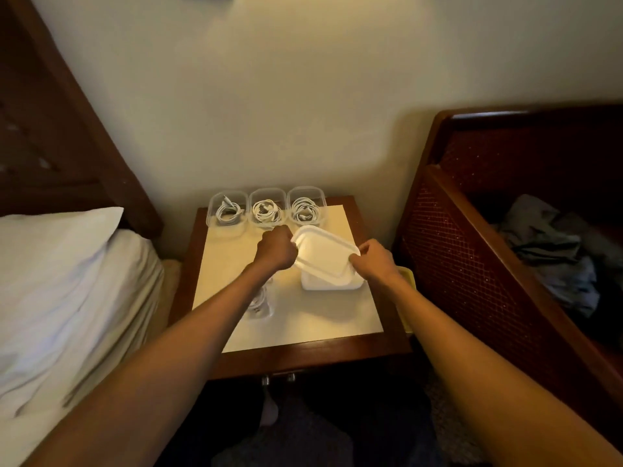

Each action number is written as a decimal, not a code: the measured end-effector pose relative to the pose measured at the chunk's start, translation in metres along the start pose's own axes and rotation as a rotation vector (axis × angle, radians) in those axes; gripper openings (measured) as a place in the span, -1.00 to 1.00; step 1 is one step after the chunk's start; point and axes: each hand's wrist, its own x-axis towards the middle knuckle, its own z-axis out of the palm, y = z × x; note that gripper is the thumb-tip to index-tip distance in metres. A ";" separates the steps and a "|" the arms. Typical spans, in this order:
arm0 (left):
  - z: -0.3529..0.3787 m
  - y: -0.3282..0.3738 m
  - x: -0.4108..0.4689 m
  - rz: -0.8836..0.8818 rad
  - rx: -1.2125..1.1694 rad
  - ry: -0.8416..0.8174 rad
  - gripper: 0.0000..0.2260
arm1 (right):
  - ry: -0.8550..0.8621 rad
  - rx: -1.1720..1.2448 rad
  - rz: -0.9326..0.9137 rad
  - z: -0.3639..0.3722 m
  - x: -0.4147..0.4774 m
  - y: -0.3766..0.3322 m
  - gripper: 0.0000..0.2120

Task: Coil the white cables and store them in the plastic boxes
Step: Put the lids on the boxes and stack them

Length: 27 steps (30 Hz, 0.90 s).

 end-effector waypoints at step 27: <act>-0.002 -0.141 -0.039 -0.147 -0.392 0.223 -0.73 | -0.219 -0.242 -0.111 0.123 -0.043 -0.078 -0.51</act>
